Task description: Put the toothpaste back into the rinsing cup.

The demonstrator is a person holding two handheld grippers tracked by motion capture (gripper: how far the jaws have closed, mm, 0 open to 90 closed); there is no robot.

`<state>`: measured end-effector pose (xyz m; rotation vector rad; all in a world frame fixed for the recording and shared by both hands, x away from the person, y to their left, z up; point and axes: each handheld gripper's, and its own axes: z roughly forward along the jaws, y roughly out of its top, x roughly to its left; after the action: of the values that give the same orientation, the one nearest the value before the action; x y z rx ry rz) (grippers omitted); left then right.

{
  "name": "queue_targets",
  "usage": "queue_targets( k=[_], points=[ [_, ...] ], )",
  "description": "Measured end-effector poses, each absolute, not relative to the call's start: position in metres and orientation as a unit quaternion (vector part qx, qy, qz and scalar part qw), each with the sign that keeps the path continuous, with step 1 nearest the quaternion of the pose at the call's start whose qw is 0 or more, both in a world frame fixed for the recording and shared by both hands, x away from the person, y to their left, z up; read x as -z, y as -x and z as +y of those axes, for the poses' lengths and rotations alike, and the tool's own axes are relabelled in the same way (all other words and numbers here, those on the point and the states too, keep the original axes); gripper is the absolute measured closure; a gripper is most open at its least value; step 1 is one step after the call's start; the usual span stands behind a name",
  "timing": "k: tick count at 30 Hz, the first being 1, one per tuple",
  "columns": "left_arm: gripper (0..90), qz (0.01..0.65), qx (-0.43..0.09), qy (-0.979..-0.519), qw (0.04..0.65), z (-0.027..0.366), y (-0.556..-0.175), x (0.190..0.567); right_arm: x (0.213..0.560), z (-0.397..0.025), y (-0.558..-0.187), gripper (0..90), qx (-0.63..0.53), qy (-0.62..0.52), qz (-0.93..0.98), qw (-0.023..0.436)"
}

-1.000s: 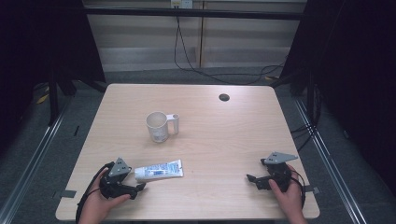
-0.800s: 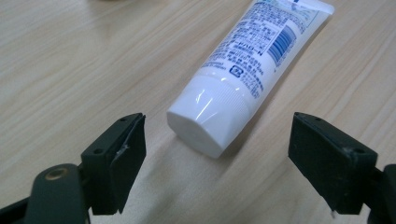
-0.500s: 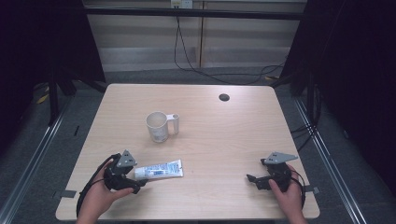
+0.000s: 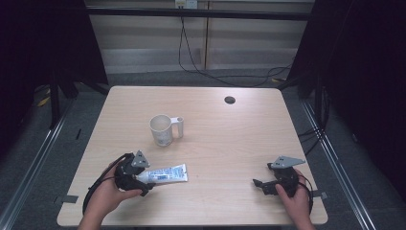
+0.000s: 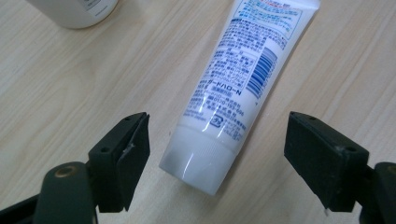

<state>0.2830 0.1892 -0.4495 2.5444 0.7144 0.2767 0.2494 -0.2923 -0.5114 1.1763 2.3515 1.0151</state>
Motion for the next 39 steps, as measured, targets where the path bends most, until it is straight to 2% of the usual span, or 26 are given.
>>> queue_targets(
  k=[15, 39],
  points=[
    [23.4, 0.225, -0.091, -0.947, 0.208, 0.166, -0.297, 0.445, 0.511, -0.292, -0.249, 11.1, -0.355, -0.412, 0.824, 0.161],
    [24.7, 0.197, -0.085, -0.957, 0.196, 0.133, -0.311, 0.446, 0.511, -0.292, -0.249, 11.1, -0.355, -0.412, 0.824, 0.161]
  ],
)
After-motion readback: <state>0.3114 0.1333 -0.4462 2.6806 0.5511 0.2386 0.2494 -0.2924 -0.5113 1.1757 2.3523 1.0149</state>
